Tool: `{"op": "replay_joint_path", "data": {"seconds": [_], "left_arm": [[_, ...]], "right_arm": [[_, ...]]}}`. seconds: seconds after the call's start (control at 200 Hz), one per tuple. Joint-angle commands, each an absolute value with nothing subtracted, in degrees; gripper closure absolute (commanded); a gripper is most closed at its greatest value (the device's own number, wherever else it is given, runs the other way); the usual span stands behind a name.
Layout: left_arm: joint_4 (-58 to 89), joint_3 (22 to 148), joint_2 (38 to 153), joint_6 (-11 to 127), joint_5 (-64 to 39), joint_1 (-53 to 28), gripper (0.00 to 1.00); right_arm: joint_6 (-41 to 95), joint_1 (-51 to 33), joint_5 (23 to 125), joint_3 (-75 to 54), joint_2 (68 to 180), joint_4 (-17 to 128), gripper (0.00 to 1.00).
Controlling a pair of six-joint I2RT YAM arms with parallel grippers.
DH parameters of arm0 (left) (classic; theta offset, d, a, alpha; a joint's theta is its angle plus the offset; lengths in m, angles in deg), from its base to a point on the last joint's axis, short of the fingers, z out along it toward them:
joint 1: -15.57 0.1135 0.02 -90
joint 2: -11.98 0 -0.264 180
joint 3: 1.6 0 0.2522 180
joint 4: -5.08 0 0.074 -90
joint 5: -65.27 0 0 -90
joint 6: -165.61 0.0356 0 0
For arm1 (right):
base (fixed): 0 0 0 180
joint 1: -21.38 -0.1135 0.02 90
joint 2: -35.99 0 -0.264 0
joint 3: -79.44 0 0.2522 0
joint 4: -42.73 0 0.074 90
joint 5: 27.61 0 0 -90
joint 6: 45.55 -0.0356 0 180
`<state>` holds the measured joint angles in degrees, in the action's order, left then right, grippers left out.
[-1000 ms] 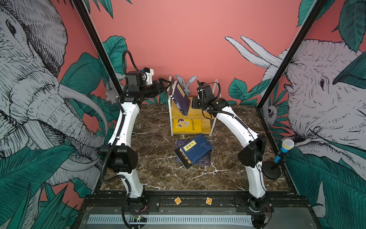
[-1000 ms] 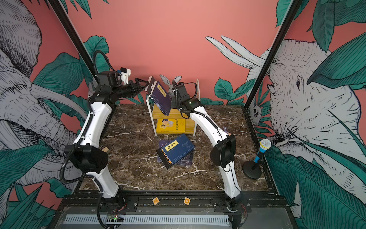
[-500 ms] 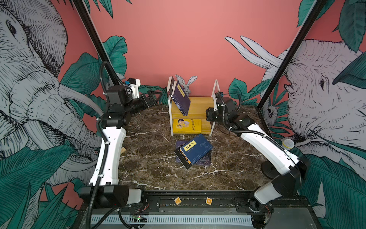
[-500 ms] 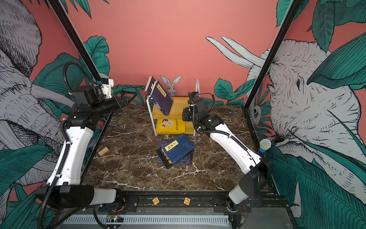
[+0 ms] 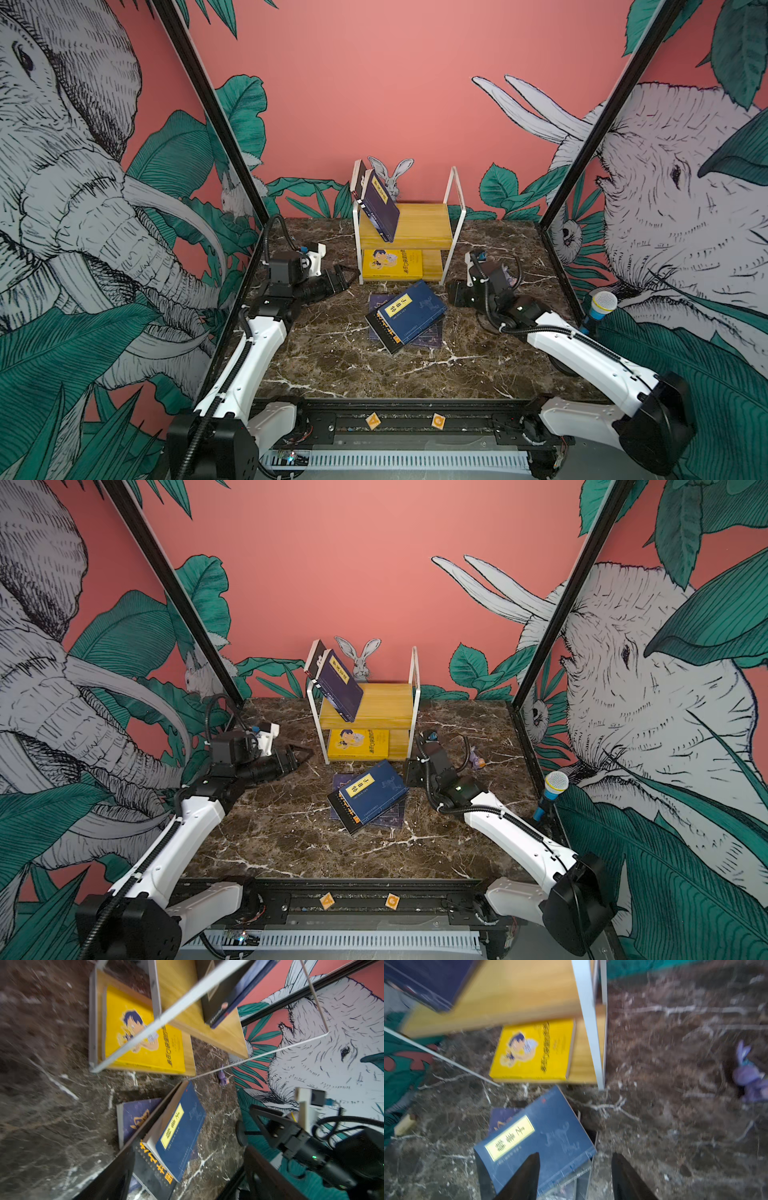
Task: Stacking books/files
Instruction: Pick up the book from the books.
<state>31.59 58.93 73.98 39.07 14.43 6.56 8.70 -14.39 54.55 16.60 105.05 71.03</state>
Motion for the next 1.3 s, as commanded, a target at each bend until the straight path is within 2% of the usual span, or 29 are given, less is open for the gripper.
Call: {"op": "replay_joint_path", "data": {"seconds": [0.0, 0.28, 0.325, 0.56, 0.84, 1.055, 1.295], "left_arm": [[24.3, 54.8, 73.5, 35.9, 12.5, 3.6, 0.24], [16.4, 49.6, 79.8, 34.4, 10.2, -6.1, 0.27], [16.9, 49.8, 80.5, 36.0, 7.5, -7.4, 0.27], [16.3, 47.7, 81.0, 36.2, 5.9, -8.1, 0.27], [15.7, 47.2, 84.5, 37.4, 4.0, -11.9, 0.27], [14.8, 50.7, 92.2, 38.9, 1.7, -14.6, 0.42], [16.1, 55.1, 98.6, 39.6, 2.2, -16.2, 0.44]], "right_arm": [[2.4, -12.5, 58.0, 22.2, 106.2, 60.8, 0.43], [-8.5, -4.0, 72.3, 34.8, 117.2, 35.0, 0.49], [-10.1, -2.8, 74.0, 35.7, 119.7, 30.8, 0.49], [-15.0, -0.7, 79.6, 34.6, 131.2, 16.8, 0.5], [-14.7, -0.3, 80.6, 33.0, 130.5, 17.1, 0.5], [-16.5, 0.3, 82.1, 33.7, 130.0, 15.1, 0.48], [-17.7, 0.5, 85.5, 33.5, 132.7, 12.4, 0.48]]}}
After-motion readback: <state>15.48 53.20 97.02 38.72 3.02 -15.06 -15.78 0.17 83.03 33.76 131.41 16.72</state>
